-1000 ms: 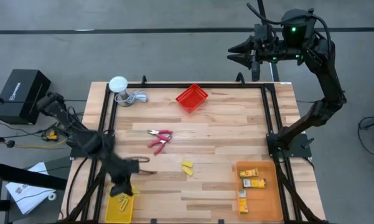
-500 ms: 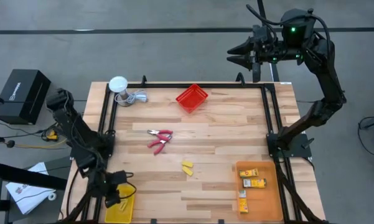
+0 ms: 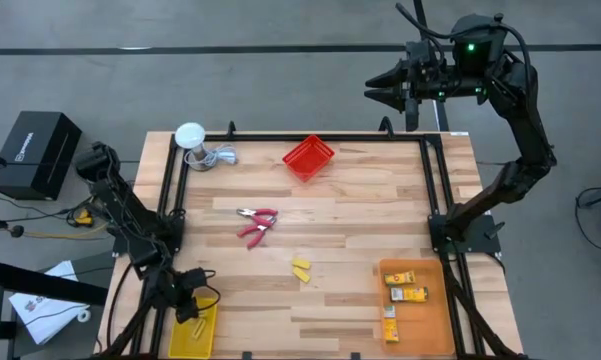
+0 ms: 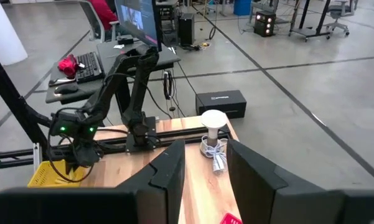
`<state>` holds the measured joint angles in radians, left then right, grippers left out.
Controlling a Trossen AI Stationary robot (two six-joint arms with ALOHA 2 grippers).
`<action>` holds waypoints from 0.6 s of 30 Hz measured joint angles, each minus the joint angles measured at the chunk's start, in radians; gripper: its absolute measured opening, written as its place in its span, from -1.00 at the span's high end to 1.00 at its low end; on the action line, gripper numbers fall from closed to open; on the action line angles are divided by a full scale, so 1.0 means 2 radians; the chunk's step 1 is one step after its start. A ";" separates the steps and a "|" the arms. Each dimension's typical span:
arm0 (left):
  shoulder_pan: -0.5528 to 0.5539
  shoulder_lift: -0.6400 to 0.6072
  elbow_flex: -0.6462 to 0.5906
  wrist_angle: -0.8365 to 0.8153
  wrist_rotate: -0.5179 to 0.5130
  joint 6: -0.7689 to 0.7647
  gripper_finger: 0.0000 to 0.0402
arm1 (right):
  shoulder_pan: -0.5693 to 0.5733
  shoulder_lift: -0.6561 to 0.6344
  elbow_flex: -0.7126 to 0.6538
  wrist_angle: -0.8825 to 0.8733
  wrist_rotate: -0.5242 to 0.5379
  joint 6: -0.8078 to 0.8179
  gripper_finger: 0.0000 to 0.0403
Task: Pick & Place School Supplies
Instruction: Put the yellow eraser into the yellow bin
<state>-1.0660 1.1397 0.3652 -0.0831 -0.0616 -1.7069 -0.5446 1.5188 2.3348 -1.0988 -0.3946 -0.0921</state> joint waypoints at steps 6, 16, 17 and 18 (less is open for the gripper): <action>0.000 0.000 -0.010 0.025 0.003 -0.023 0.63 | 0.000 0.000 0.000 0.001 0.000 0.007 0.45; 0.000 -0.001 -0.010 0.065 0.003 -0.065 0.09 | 0.000 0.000 0.000 0.029 0.000 0.007 0.45; 0.000 -0.003 -0.010 0.070 0.003 -0.067 0.05 | 0.000 0.000 0.000 0.030 0.000 0.007 0.45; 0.000 -0.006 -0.010 0.081 0.002 -0.067 0.02 | 0.000 0.000 0.000 0.030 0.000 0.007 0.45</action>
<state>-1.0657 1.1284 0.3454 0.0788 -0.0567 -1.8411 -0.5446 1.5192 2.3348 -1.0383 -0.3950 -0.0780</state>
